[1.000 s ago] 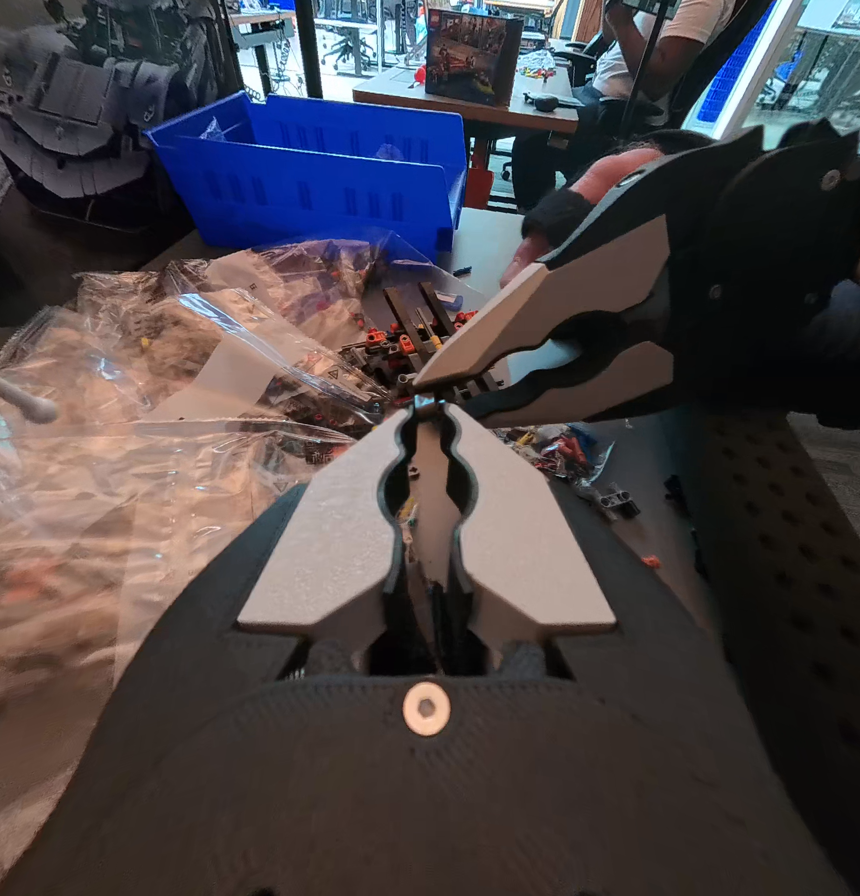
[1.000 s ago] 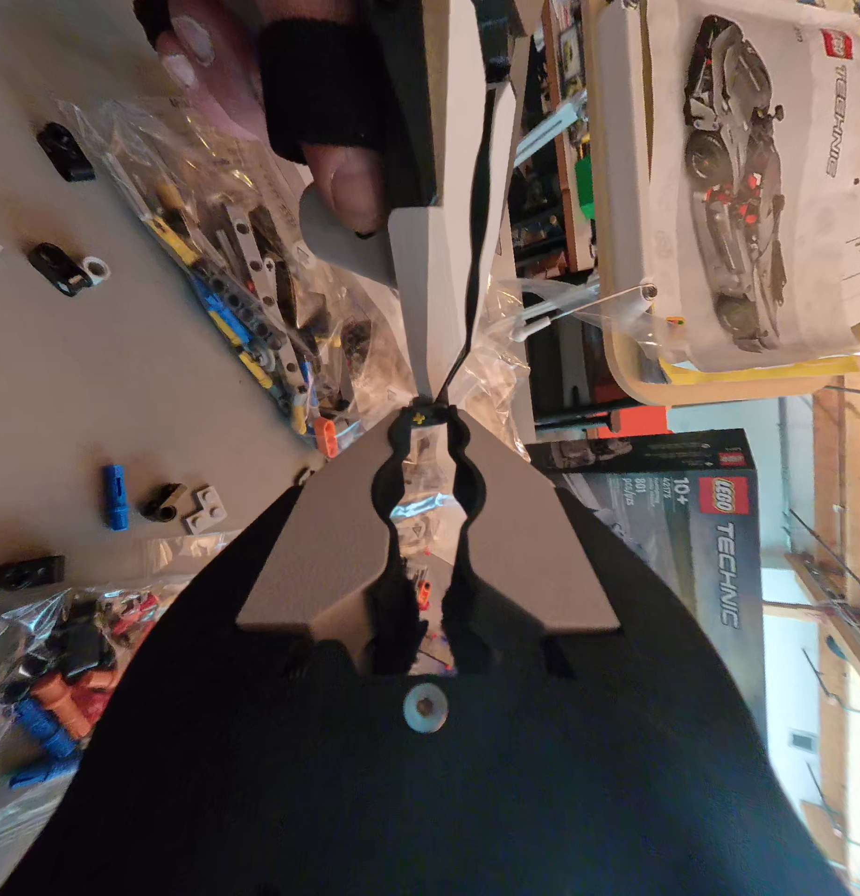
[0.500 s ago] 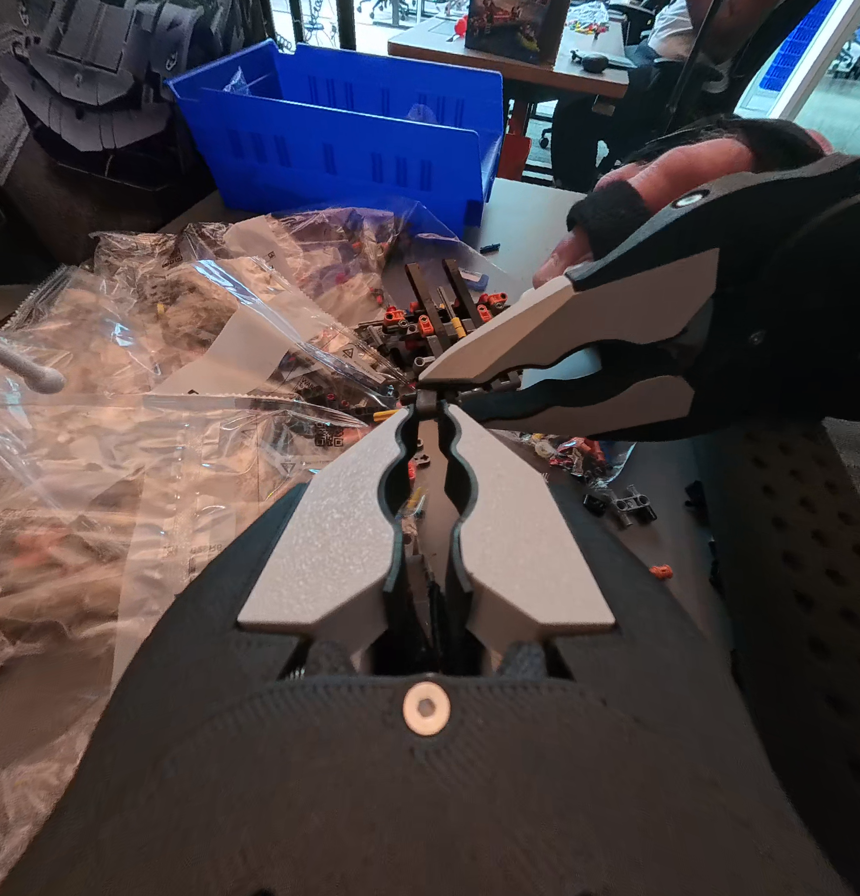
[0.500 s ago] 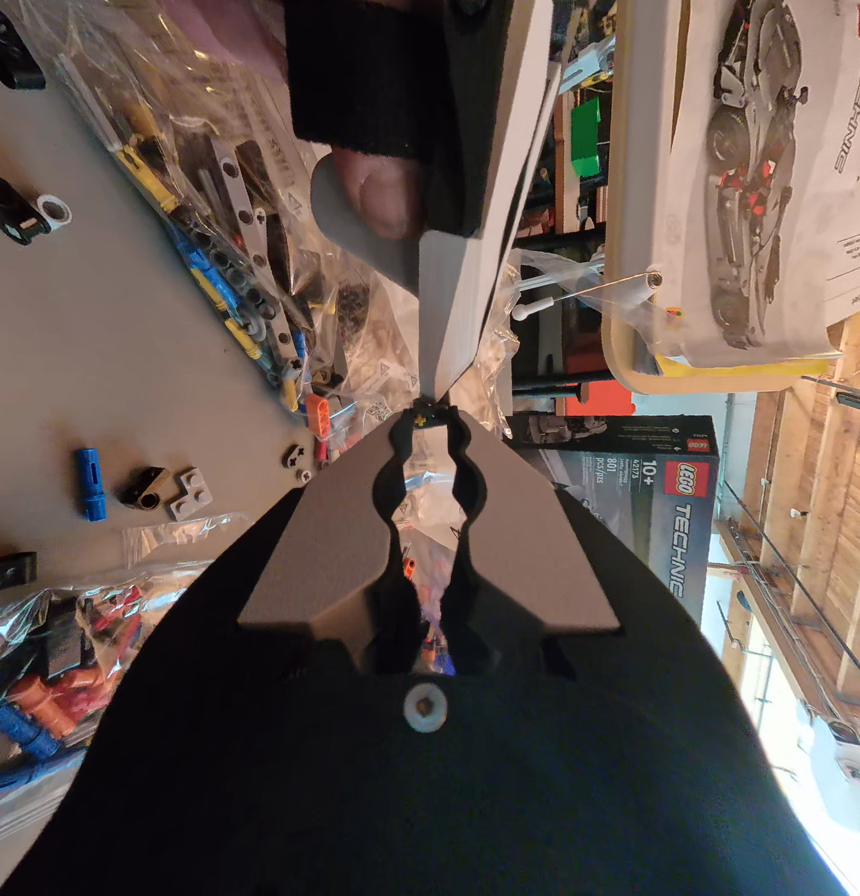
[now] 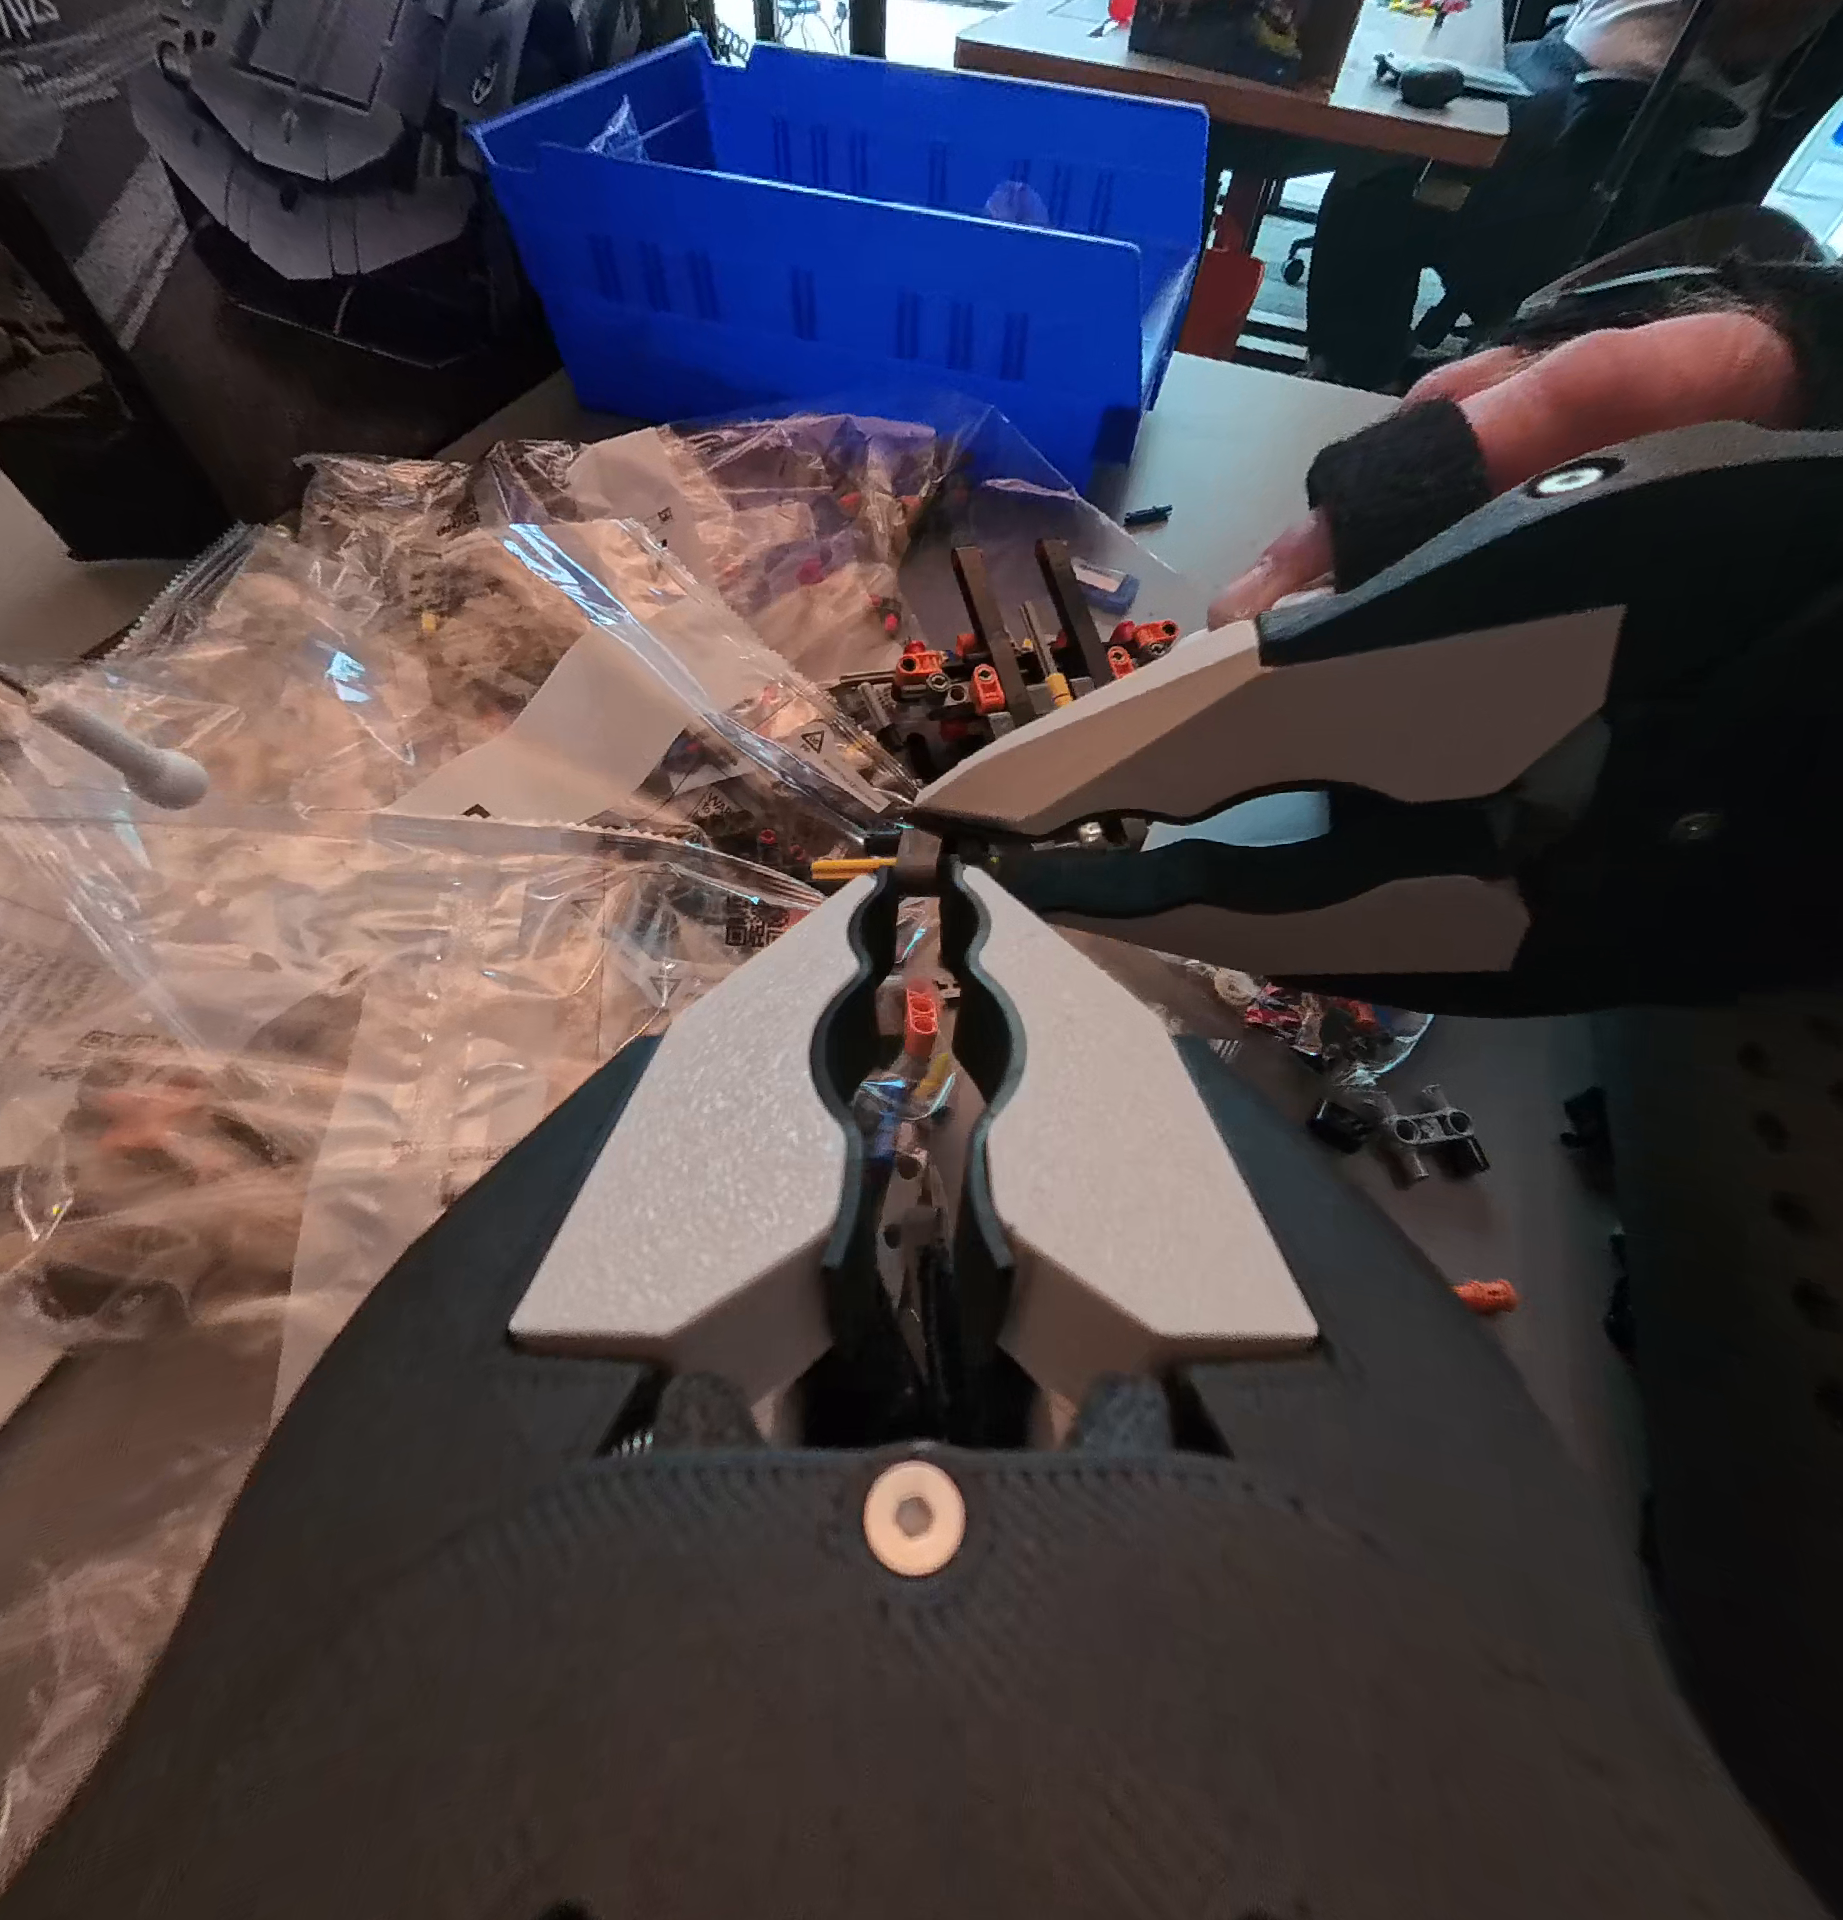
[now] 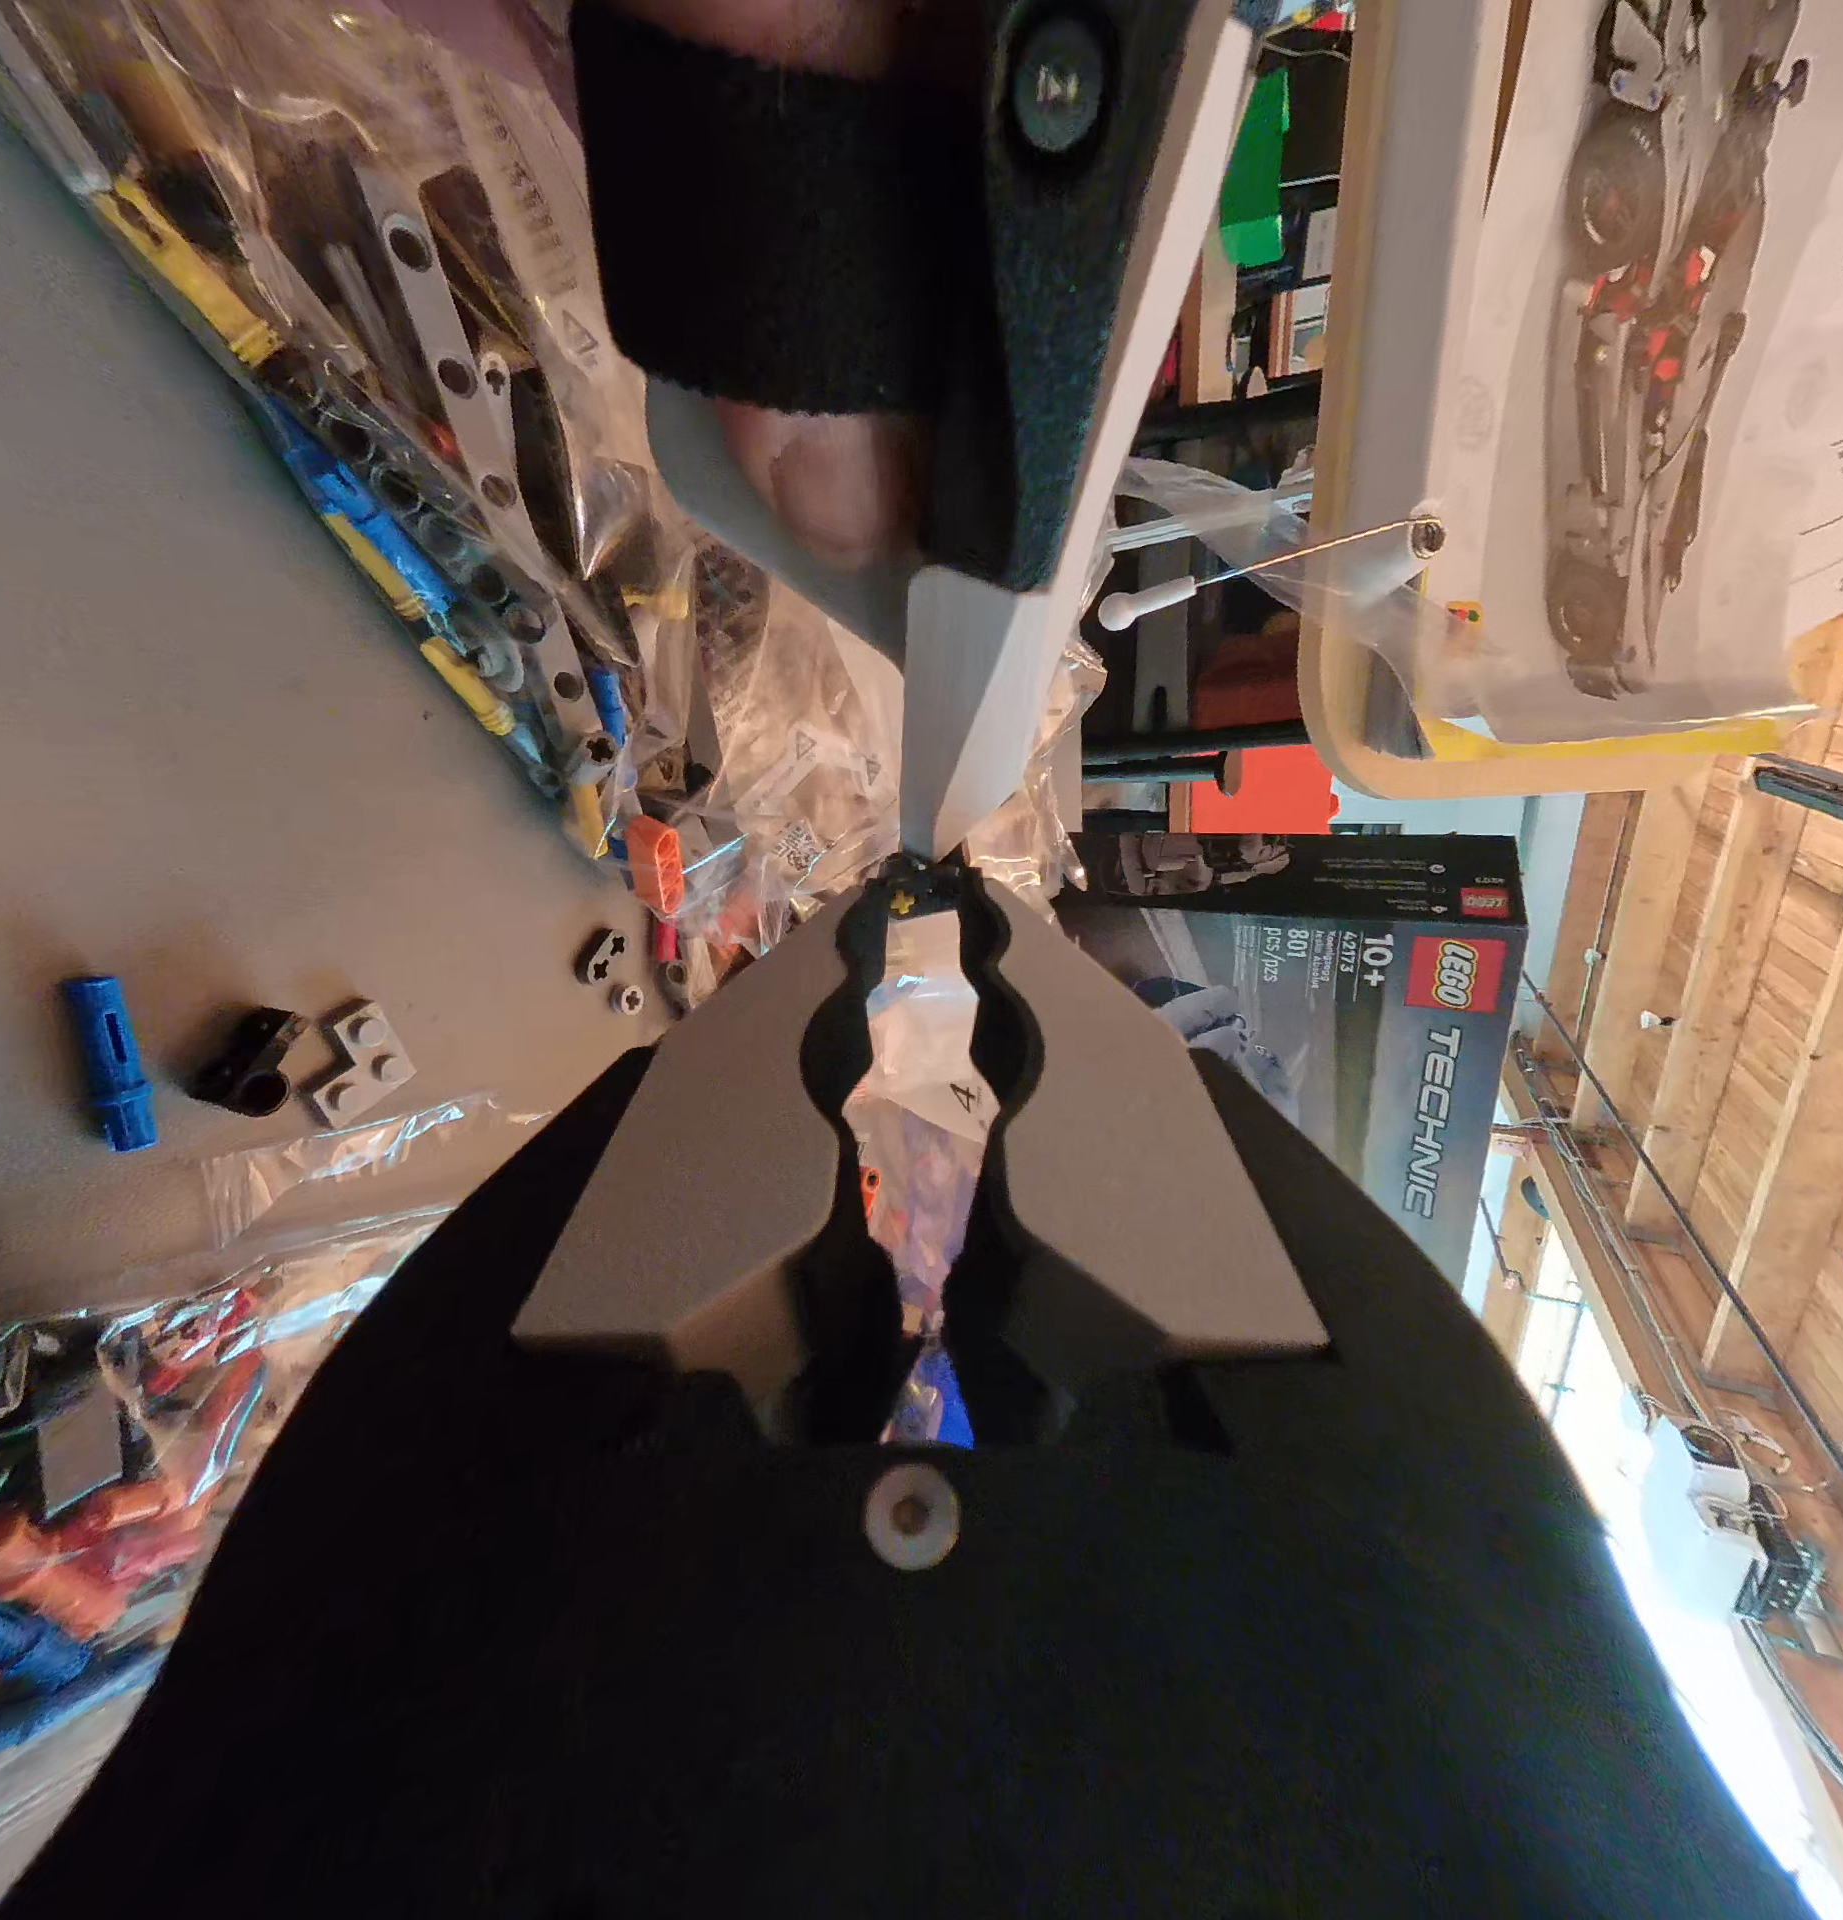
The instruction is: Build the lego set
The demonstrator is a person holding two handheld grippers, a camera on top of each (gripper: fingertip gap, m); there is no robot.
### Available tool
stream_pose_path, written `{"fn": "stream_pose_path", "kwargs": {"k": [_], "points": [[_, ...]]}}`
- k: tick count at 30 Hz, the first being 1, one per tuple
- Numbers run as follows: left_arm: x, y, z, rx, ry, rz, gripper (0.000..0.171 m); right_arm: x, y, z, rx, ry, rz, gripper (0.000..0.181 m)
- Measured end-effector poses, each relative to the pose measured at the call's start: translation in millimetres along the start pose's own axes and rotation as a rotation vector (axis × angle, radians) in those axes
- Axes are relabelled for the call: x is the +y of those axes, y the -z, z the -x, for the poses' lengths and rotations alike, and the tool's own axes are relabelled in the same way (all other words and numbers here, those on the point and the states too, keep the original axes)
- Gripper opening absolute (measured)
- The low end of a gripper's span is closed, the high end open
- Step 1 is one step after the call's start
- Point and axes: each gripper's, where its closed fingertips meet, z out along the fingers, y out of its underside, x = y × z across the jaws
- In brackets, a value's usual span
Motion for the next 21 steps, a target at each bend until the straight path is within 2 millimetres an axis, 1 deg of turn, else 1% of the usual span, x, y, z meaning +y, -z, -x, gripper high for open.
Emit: {"fn": "stream_pose_path", "kwargs": {"k": [3, 13, 15, 16, 17, 18, 19, 20, 21], "points": [[1, -1, 2, -0.041, -0.030, 0.021, 0.006, 1, -1, 0, 0.003, 0.001, 0.015, 0.009], [4, -4, 6, -0.049, -0.005, 0.023, 0.007, 1, -2, 2, 0.010, 0.013, 0.041, 0.009], [3, -3, 7, -0.066, -0.029, 0.025, 0.007, 1, -1, 1, 0.019, 0.013, 0.043, 0.009], [3, -3, 9, -0.079, -0.029, 0.026, 0.007, -2, 0, 2, 0.006, 0.010, 0.028, 0.009], [7, 0, 30, -0.206, -0.019, 0.047, 0.006, -18, 8, 8, -0.034, -0.001, -0.067, 0.000], [9, 7, 58, -0.316, -0.083, 0.059, 0.006, -53, 27, 15, -0.066, -0.036, -0.228, 0.000], [6, 10, 65, -0.252, 0.030, 0.018, 0.006, -66, 32, 18, -0.053, -0.003, -0.231, 0.000], [-8, 16, 58, -0.150, 0.146, -0.071, 0.005, -63, 27, 19, -0.047, 0.019, -0.215, 0.000], [-10, 20, 54, -0.177, 0.063, -0.062, 0.006, -50, 20, 16, -0.085, -0.042, -0.197, 0.000]]}}
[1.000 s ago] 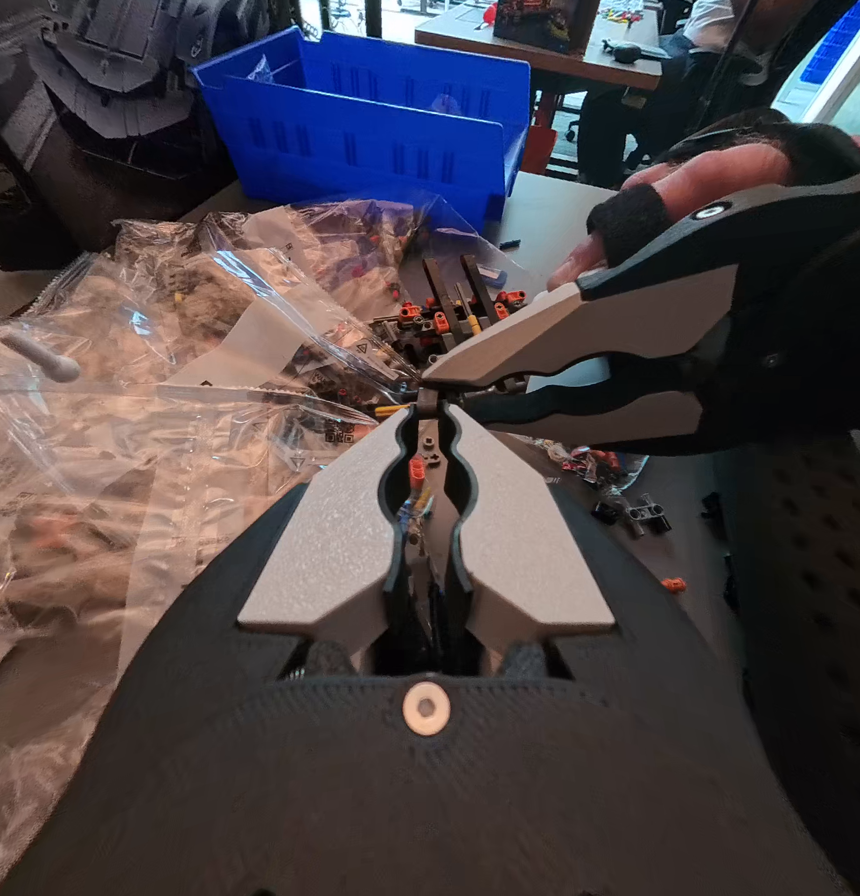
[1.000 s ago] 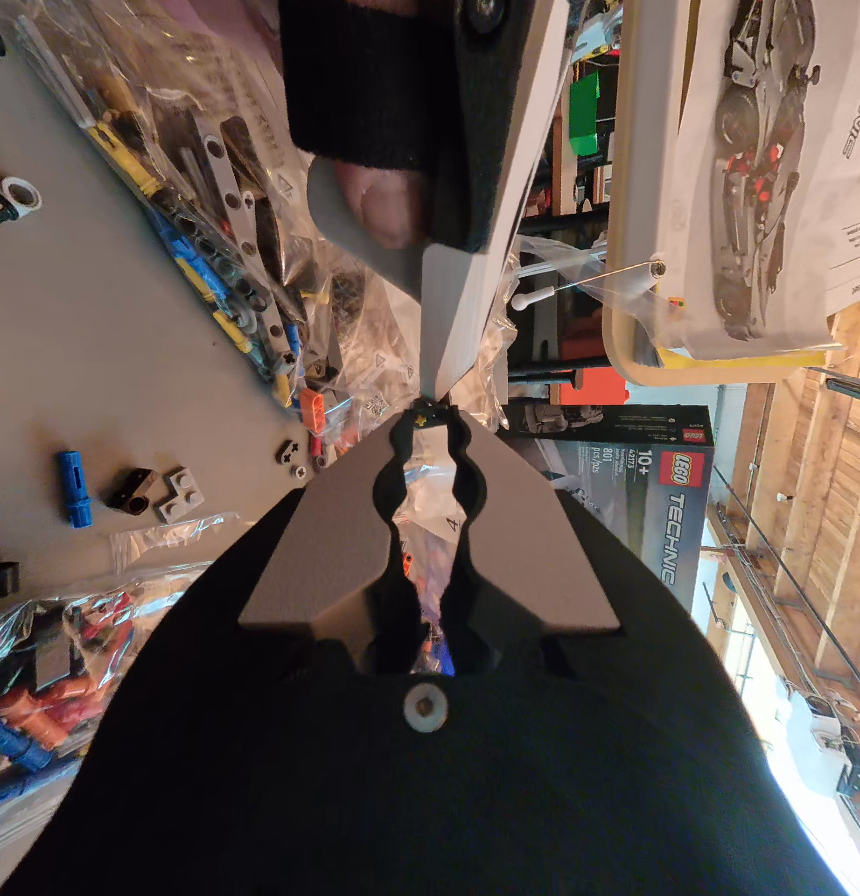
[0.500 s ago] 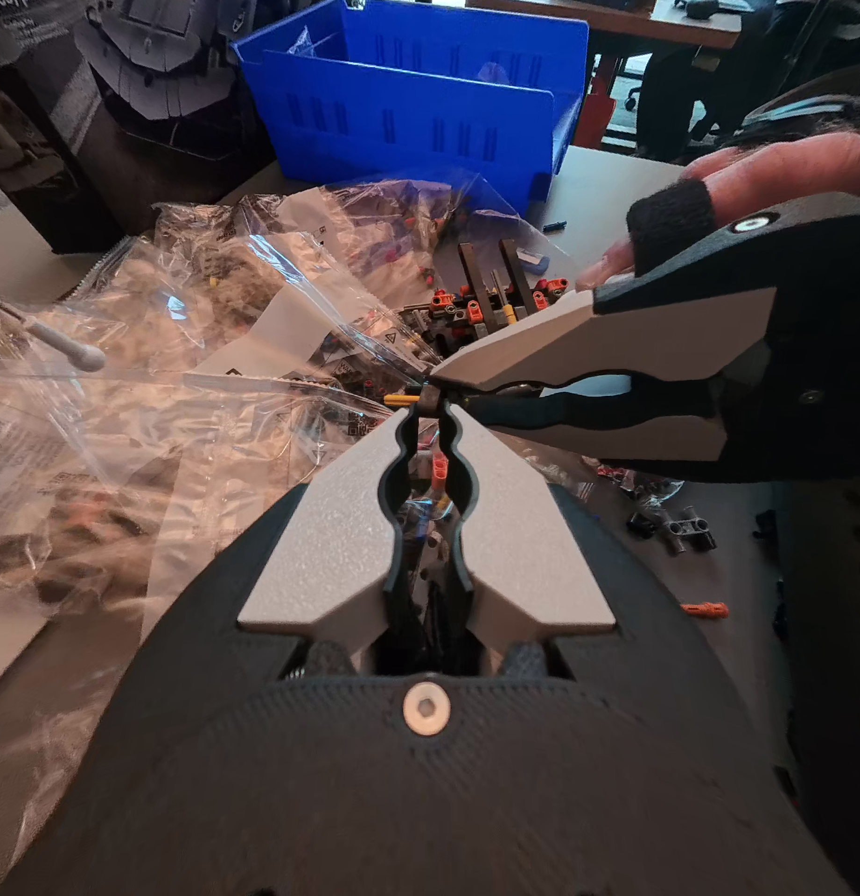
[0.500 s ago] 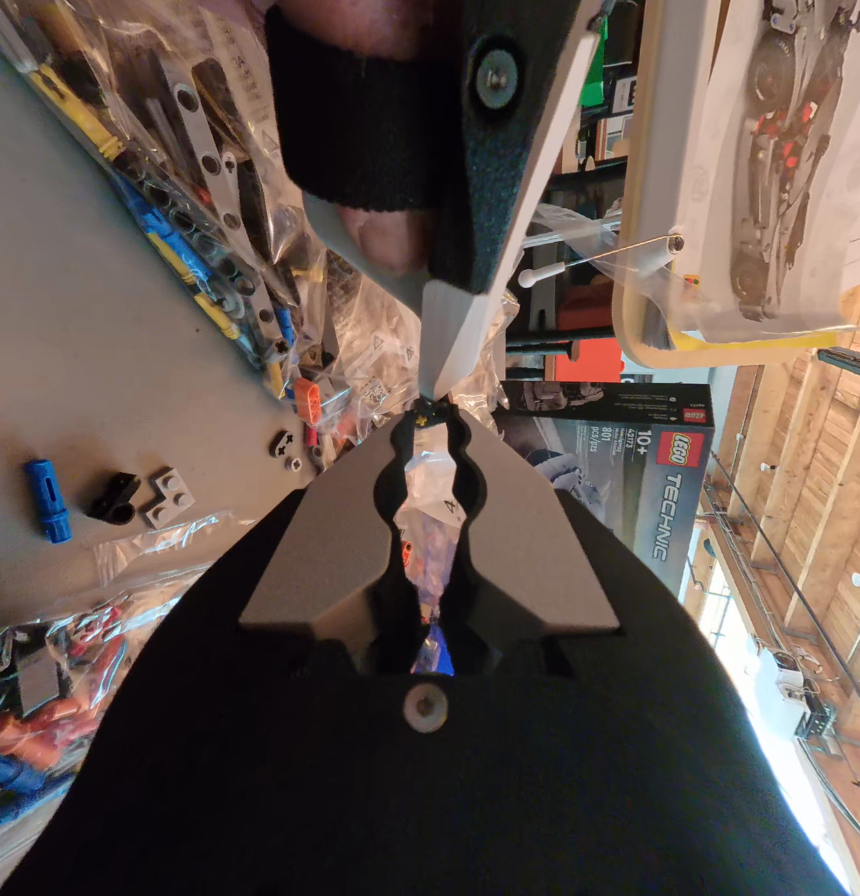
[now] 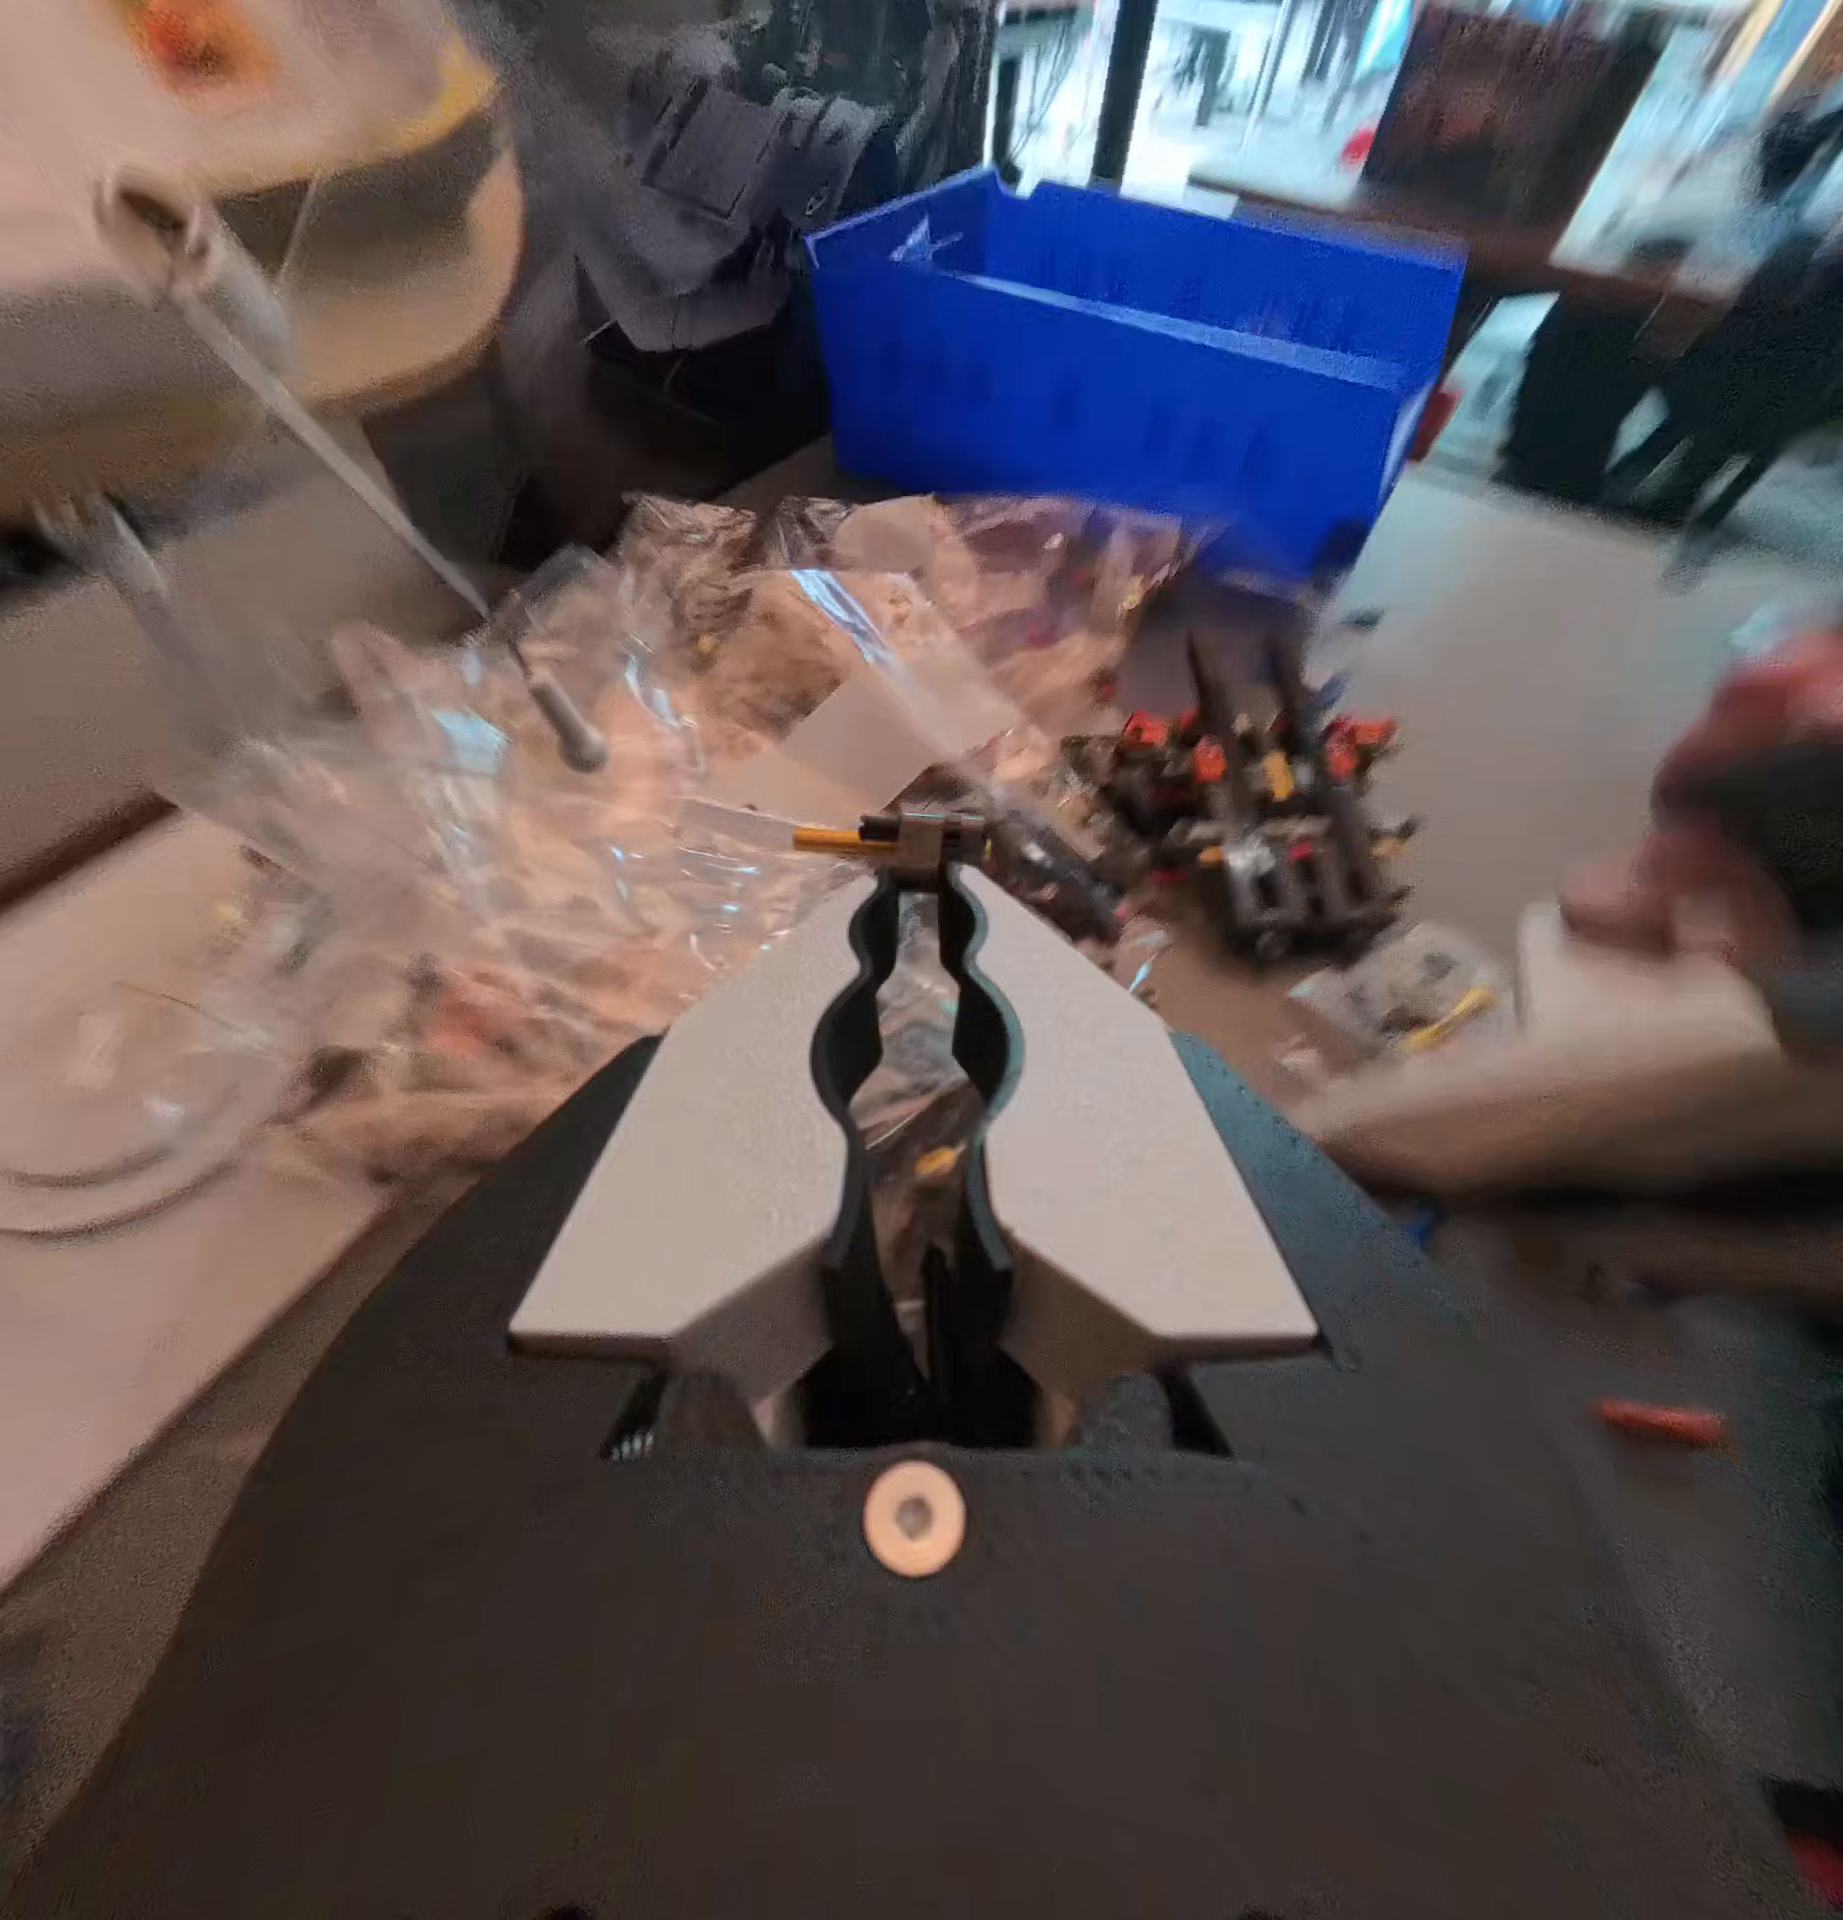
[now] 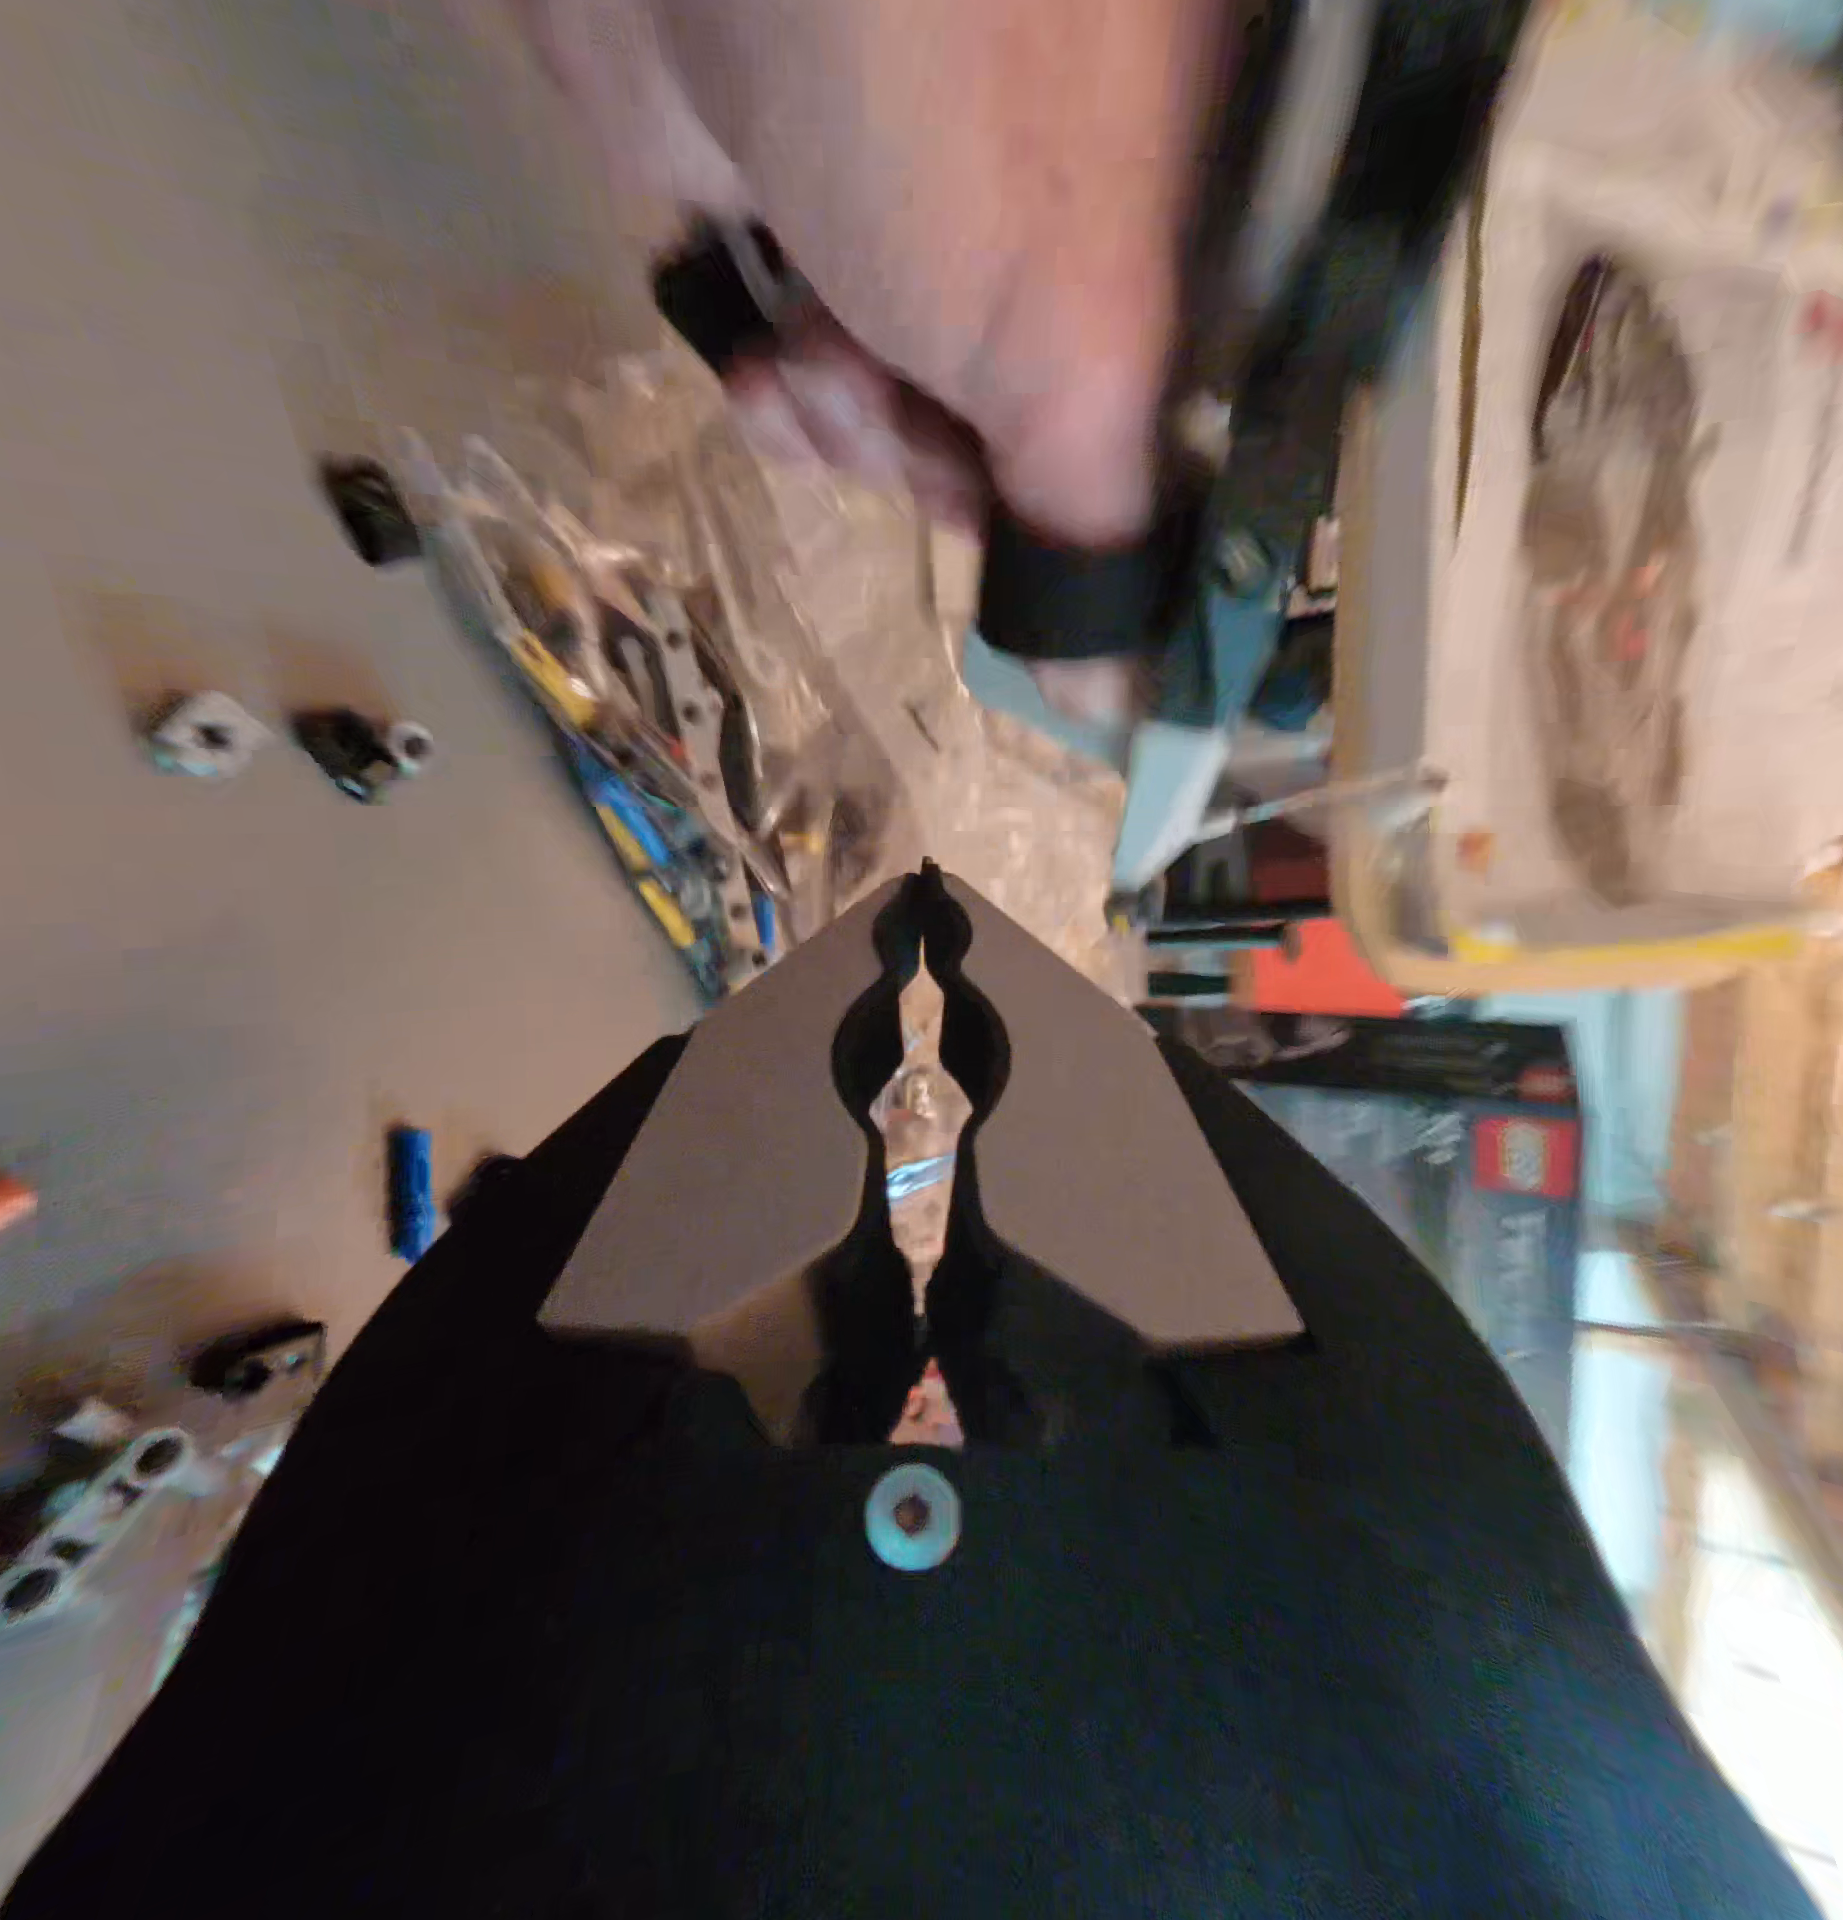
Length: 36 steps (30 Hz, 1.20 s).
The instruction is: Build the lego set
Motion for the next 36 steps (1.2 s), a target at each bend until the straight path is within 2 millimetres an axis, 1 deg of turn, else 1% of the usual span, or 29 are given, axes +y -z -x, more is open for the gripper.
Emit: {"fn": "stream_pose_path", "kwargs": {"k": [1, 2, 4, 6, 8, 9, 11, 13, 14, 16, 19, 22, 23, 27, 30, 32, 36], "points": [[3, 0, -7, -0.003, -0.079, 0.016, 0.006, 9, 2, -7, -0.017, -0.076, -0.021, 0.000], [4, -2, -17, 0.061, -0.070, 0.007, 0.006, 15, 2, -11, -0.033, -0.117, -0.028, 0.000], [3, -3, -8, 0.044, -0.044, 0.003, 0.006, 26, -3, -10, -0.040, -0.130, 0.002, 0.000], [-7, 1, -16, 0.086, -0.054, -0.043, 0.006, 32, -2, -21, -0.021, -0.188, -0.021, 0.000], [-4, 0, -21, 0.069, -0.109, -0.025, 0.006, 42, -2, -29, -0.019, -0.260, -0.019, 0.000], [-3, -1, -26, 0.077, -0.120, -0.025, 0.006, 40, -1, -31, -0.015, -0.274, -0.044, 0.000], [-7, 0, -31, 0.084, -0.135, -0.059, 0.006, 33, -1, -31, -0.037, -0.331, -0.087, 0.008], [-10, 0, -35, 0.057, -0.207, -0.077, 0.006, 35, -3, -34, -0.026, -0.373, -0.088, 0.014], [-13, 1, -39, 0.045, -0.237, -0.098, 0.005, 36, -4, -34, -0.051, -0.437, -0.103, 0.015], [-15, 1, -40, -0.008, -0.319, -0.095, 0.006, 37, -4, -35, -0.111, -0.560, -0.147, 0.014], [-16, 2, -39, -0.064, -0.389, -0.096, 0.005, 41, -1, -42, -0.153, -0.705, -0.195, 0.021], [-17, 1, -39, -0.123, -0.487, -0.101, 0.006, 39, 0, -41, -0.254, -0.866, -0.271, 0.018], [-19, 2, -40, -0.135, -0.523, -0.104, 0.006, 39, 0, -41, -0.294, -0.919, -0.293, 0.020], [-22, 3, -50, -0.164, -0.653, -0.129, 0.006, 39, 6, -50, -0.381, -1.099, -0.406, 0.019], [-25, 4, -53, -0.190, -0.713, -0.146, 0.006, 36, 10, -52, -0.445, -1.174, -0.473, 0.019], [-26, 5, -54, -0.188, -0.720, -0.159, 0.006, 34, 11, -52, -0.473, -1.191, -0.498, 0.021], [-30, 8, -61, -0.194, -0.785, -0.195, 0.006, 32, 12, -50, -0.531, -1.236, -0.529, 0.015]]}}
